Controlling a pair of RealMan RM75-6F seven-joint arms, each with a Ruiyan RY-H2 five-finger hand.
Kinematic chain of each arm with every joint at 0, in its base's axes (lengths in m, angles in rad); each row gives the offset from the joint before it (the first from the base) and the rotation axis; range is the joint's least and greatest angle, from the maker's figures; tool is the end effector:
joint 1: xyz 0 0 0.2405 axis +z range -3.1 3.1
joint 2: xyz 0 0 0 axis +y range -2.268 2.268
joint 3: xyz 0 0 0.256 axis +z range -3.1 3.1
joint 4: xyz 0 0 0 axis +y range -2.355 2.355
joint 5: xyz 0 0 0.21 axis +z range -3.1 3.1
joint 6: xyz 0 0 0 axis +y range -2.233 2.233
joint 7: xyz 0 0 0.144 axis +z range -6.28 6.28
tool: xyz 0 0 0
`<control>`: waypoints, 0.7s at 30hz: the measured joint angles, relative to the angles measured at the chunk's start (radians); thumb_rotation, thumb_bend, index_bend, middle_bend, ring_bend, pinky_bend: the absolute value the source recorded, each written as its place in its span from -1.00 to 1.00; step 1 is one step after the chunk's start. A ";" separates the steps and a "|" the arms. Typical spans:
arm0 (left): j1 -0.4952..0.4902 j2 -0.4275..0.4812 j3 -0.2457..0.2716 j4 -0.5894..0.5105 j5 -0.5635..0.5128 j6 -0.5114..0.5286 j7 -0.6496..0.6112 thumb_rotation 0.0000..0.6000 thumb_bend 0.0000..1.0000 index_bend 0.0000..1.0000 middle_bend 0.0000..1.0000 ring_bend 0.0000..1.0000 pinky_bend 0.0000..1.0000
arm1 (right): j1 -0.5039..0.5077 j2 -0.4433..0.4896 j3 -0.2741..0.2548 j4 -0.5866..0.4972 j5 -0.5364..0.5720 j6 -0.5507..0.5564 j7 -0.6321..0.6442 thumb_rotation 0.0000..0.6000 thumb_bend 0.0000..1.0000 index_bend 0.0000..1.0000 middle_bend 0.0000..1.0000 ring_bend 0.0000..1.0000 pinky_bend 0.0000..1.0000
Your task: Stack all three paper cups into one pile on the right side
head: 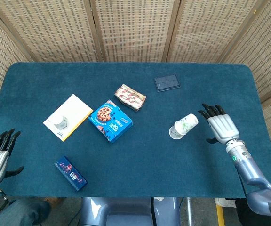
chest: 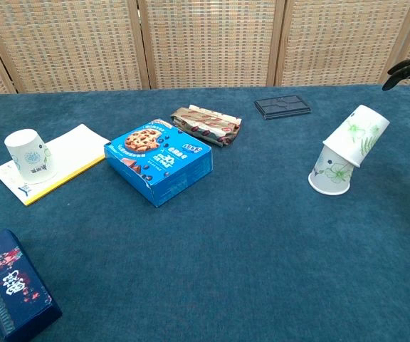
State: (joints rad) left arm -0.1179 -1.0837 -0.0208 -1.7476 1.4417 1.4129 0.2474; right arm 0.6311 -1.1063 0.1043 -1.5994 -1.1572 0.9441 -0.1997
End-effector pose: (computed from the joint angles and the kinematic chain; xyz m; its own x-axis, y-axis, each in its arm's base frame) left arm -0.2940 0.1817 0.1470 0.5222 0.1015 0.8468 0.8518 -0.0122 -0.5238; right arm -0.2340 -0.3407 0.1194 0.5628 -0.2332 0.7931 -0.8242 -0.2311 0.5169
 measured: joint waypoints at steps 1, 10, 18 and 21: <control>0.000 0.000 0.000 0.000 0.000 0.000 0.000 1.00 -1.00 -1.00 -1.00 -1.00 -1.00 | 0.000 -0.005 -0.001 0.007 -0.002 -0.005 0.005 1.00 -0.39 -0.62 -1.00 -0.80 -0.86; -0.001 0.002 0.001 0.001 0.000 -0.002 -0.006 1.00 -1.00 -1.00 -1.00 -1.00 -1.00 | 0.018 -0.062 0.002 0.056 0.012 -0.054 0.005 1.00 -0.26 -0.52 -1.00 -0.80 -0.87; -0.002 0.007 -0.001 0.001 -0.003 -0.004 -0.016 1.00 -1.00 -1.00 -1.00 -1.00 -1.00 | 0.020 -0.069 -0.006 -0.023 -0.051 -0.025 -0.034 1.00 -0.21 -0.49 -1.00 -0.80 -0.87; 0.000 0.007 0.003 0.001 0.004 -0.001 -0.016 1.00 -1.00 -1.00 -1.00 -1.00 -1.00 | 0.020 -0.084 -0.009 -0.030 -0.071 -0.003 -0.059 1.00 -0.21 -0.52 -1.00 -0.80 -0.87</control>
State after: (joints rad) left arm -0.1181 -1.0765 -0.0182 -1.7466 1.4452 1.4119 0.2310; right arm 0.6507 -1.1899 0.0954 -1.6297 -1.2286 0.9413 -0.2588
